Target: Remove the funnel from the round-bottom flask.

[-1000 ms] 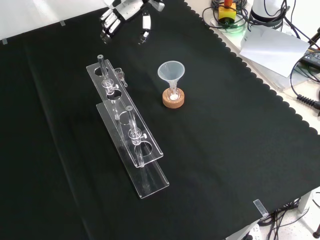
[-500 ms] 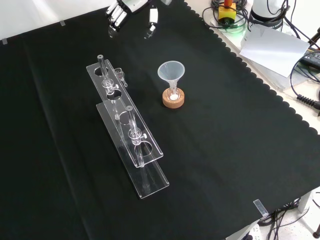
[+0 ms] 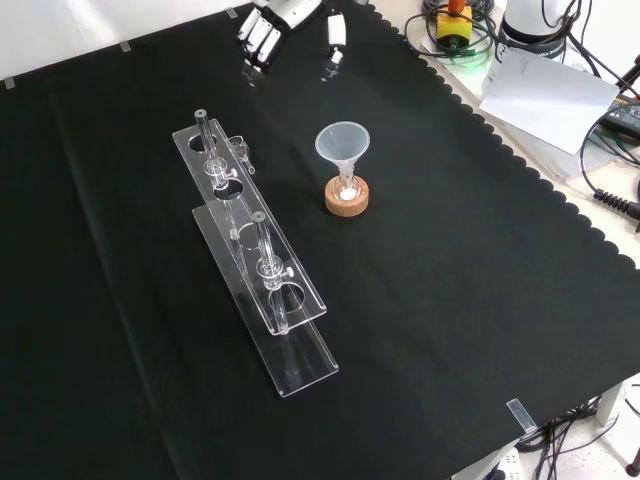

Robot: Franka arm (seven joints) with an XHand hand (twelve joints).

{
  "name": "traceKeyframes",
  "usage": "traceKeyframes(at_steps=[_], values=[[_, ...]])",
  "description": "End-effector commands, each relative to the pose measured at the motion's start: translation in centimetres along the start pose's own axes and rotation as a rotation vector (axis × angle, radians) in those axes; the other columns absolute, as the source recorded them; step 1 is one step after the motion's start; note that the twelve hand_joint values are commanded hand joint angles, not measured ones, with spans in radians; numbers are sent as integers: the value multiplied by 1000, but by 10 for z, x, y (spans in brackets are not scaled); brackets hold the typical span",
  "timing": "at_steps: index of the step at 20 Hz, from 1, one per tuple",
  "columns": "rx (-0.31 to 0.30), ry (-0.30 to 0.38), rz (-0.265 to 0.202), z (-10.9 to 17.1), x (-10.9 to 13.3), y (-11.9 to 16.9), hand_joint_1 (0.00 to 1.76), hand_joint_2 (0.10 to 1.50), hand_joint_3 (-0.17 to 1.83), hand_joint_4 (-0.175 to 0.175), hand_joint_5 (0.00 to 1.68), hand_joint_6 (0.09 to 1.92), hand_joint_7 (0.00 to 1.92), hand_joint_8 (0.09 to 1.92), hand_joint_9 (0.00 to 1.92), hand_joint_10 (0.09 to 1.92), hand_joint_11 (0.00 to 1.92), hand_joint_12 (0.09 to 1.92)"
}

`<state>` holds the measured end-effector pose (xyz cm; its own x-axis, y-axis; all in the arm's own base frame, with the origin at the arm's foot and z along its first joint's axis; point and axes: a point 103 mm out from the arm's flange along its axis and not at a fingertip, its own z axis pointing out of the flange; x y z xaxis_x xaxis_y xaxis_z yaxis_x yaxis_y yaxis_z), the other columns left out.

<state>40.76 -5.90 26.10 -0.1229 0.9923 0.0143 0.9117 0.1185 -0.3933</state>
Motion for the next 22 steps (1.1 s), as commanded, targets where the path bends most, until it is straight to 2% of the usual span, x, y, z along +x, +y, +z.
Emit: traceKeyframes(at_steps=[1,10,15,22], values=[[53,38,-26,-2,29,-2,619,670,522,-23,218,87,61,621,303,684,189,1503],[137,20,-79,8,67,11,519,665,462,-20,178,87,43,645,296,725,196,1532],[162,2,-94,17,77,16,515,676,425,-23,171,87,26,658,303,738,256,1521],[180,-63,-105,26,82,18,519,680,398,-26,150,87,2,665,284,746,294,1507]])
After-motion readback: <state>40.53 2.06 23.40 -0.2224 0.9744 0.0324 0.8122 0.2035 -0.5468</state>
